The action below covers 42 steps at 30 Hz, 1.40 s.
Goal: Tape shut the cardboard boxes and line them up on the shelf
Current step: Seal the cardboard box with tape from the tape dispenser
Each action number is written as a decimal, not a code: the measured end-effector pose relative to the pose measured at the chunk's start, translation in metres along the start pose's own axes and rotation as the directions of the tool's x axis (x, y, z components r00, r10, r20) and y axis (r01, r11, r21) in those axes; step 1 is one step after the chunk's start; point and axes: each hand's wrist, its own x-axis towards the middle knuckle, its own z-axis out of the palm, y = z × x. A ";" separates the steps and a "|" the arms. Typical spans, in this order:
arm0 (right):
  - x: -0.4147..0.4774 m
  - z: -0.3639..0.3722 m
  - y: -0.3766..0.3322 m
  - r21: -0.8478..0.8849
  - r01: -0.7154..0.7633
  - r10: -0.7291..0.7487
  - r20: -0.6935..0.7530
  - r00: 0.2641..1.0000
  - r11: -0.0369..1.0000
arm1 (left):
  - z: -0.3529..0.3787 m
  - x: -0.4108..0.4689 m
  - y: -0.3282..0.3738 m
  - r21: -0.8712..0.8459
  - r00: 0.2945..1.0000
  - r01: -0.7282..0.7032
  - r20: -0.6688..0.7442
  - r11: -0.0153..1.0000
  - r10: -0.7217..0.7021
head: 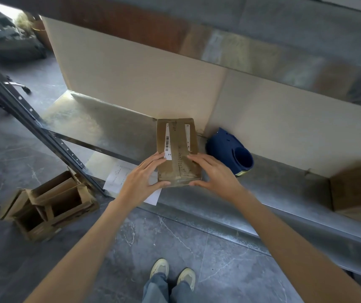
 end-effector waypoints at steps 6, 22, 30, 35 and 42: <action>0.001 0.012 0.006 0.013 0.006 -0.005 -0.076 0.997 1.000 | 0.001 0.001 -0.004 -0.015 1.000 -0.027 -0.016 1.000 0.027; 0.006 0.024 -0.025 0.011 -0.110 0.109 -0.250 0.962 0.994 | 0.016 0.003 0.034 -0.105 0.963 0.161 -0.199 0.981 -0.179; 0.009 0.028 -0.020 0.166 -0.133 0.170 -0.231 0.958 0.977 | 0.016 0.002 0.022 -0.130 0.964 0.160 -0.192 0.979 -0.183; 0.013 0.019 -0.007 0.178 -0.135 0.177 -0.245 0.953 0.975 | 0.009 0.001 0.016 -0.165 0.980 0.161 -0.088 0.973 -0.178; -0.001 0.016 -0.003 0.189 -0.068 0.094 -0.133 0.987 0.980 | 0.004 0.000 0.012 -0.198 0.984 0.168 -0.028 0.966 -0.176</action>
